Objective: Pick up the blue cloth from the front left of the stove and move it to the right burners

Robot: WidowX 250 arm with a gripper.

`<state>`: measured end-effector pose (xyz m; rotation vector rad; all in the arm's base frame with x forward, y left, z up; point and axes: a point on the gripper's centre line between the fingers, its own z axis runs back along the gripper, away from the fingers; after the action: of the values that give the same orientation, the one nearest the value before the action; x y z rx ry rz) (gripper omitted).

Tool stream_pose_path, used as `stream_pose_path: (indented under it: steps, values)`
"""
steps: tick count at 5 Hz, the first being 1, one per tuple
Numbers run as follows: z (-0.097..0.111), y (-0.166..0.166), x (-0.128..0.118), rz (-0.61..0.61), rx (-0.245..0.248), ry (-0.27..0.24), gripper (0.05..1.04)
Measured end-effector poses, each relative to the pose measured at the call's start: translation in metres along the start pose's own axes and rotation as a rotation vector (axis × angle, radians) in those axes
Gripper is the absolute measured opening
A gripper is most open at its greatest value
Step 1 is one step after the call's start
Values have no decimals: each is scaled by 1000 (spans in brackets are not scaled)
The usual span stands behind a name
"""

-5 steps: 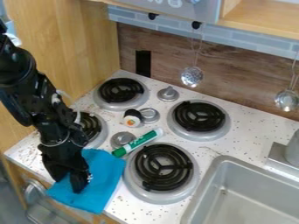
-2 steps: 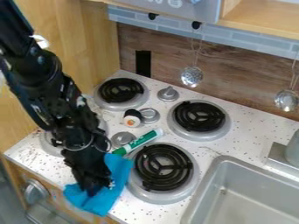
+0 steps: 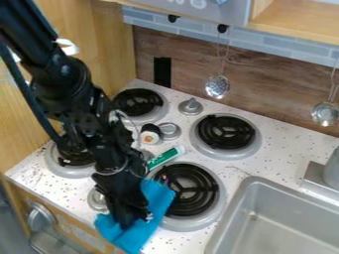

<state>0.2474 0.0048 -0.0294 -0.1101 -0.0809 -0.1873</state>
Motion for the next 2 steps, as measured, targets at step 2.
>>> stream_pose_path:
  steps: [2]
  values:
    - [13,45,15,119,125,-54,95]
